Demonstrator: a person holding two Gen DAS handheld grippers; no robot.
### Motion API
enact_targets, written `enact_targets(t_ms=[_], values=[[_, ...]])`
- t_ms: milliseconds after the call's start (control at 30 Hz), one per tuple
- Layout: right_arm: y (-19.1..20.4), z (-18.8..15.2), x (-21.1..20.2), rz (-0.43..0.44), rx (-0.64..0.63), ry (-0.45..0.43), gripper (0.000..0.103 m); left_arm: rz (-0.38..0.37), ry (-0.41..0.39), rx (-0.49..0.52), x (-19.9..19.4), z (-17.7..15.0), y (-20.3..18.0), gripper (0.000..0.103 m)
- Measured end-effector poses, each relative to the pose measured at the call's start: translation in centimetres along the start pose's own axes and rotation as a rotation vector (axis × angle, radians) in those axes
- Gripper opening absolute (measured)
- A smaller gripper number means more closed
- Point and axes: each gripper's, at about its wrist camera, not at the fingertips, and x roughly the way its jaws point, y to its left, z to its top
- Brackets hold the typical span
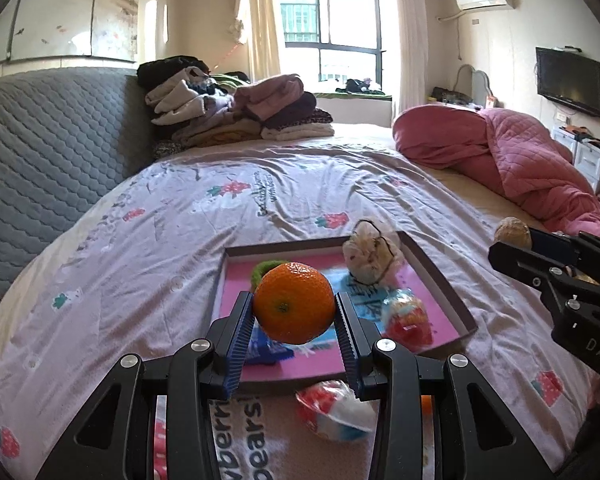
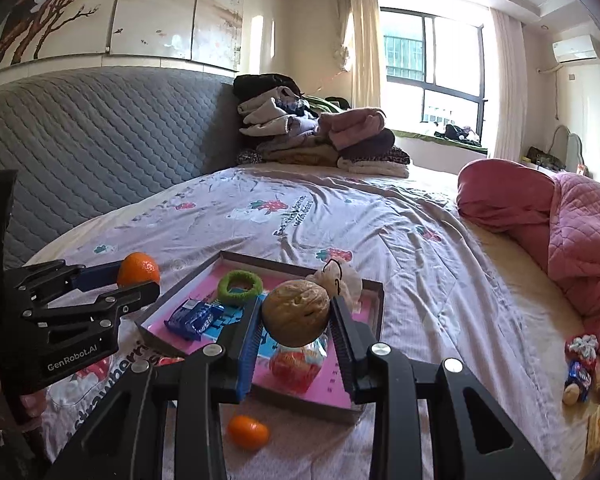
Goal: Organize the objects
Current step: 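Carry the orange with the left tool while the right tool carries the walnut to the tray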
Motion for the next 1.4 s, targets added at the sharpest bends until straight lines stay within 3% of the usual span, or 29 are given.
enact_targets(t_ms=[433, 800, 1400], values=[[-0.3, 1.6, 3.1, -0.008, -0.022, 0.016, 0.035, 0.003, 0.035, -0.033, 3.4, 2.2, 2.2, 0.041], [-1.0, 1.1, 6.9, -0.015, -0.025, 0.080, 0.035, 0.031, 0.111, -0.078, 8.0, 1.6, 4.7, 0.041], [-3.8, -1.2, 13.7, -0.049, -0.018, 0.236, 0.035, -0.061, 0.233, 0.031, 14.0, 0.4, -0.8, 0.041]])
